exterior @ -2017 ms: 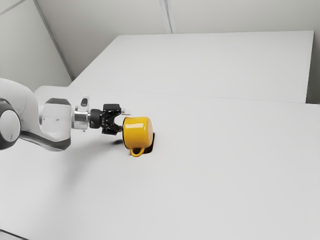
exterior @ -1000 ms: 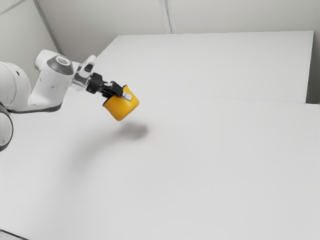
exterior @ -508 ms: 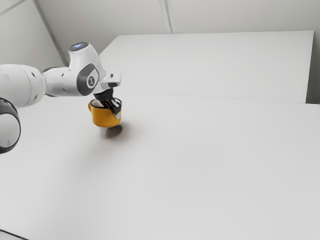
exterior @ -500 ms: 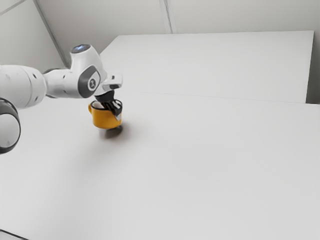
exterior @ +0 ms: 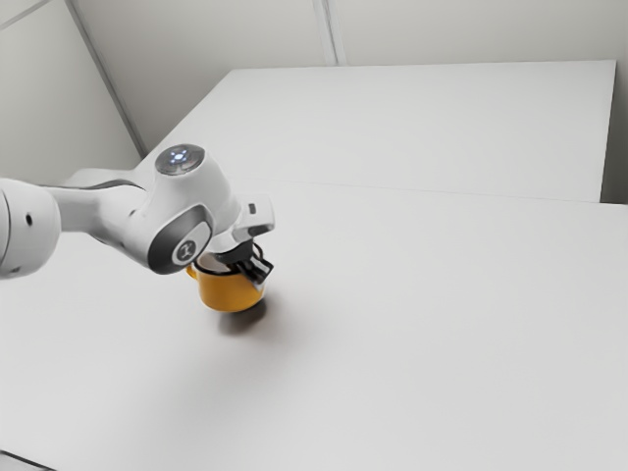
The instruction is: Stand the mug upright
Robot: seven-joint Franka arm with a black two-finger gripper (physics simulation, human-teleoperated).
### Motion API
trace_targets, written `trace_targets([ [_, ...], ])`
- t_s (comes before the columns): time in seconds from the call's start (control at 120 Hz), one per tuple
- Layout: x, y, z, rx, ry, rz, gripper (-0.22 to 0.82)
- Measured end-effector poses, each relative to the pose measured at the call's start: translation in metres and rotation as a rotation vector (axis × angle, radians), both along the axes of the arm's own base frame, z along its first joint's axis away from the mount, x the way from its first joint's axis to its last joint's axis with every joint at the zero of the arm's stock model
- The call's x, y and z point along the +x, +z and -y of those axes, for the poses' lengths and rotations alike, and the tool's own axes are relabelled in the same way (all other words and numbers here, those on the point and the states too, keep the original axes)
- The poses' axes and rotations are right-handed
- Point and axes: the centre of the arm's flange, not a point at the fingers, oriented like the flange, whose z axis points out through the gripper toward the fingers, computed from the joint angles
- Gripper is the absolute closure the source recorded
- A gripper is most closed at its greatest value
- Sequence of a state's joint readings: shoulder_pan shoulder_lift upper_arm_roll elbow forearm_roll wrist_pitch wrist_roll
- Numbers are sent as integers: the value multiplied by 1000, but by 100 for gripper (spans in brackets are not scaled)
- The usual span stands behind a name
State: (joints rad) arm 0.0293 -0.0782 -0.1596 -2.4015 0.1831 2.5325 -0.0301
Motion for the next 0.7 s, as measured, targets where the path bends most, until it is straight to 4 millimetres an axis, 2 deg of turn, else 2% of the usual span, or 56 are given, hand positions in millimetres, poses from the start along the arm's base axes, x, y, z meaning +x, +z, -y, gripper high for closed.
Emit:
trace_targets([
  [0.142, -10, -14, -2, -21, 104, -4, 76],
  [0.325, -11, -14, 3, -61, 192, 6, 36],
  [0.408, -10, -14, 2, -73, 225, 11, 25],
  [0.5, -10, -10, 2, -81, 254, 17, 16],
  [0.55, -8, 12, 1, -78, 273, 32, 13],
  [0.6, -2, 52, -3, -82, 305, 55, 10],
  [0.7, 26, 187, -2, -122, 345, 122, 6],
])
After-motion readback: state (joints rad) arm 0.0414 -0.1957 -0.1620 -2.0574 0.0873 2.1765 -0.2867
